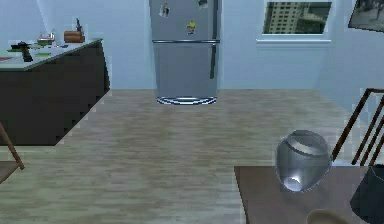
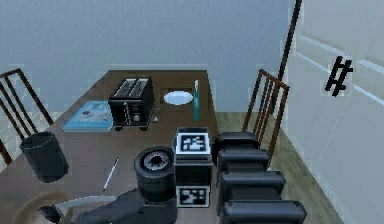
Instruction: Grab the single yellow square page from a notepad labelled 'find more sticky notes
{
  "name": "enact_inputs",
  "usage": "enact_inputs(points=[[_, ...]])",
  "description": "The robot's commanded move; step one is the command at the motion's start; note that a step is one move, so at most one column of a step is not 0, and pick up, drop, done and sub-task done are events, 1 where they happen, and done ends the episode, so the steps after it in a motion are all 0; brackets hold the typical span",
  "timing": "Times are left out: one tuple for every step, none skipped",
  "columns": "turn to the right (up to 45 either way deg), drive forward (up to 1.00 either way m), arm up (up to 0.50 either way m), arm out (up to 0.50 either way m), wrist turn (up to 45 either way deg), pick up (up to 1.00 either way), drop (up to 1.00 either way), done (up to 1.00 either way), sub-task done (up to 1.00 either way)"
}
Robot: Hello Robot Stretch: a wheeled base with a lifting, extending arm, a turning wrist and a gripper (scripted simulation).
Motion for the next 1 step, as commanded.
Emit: enact_inputs(points=[[0.0, 0.0, 0.0, 0.0, 45.0, 0.0, 0.0, 0.0, 0.0]])
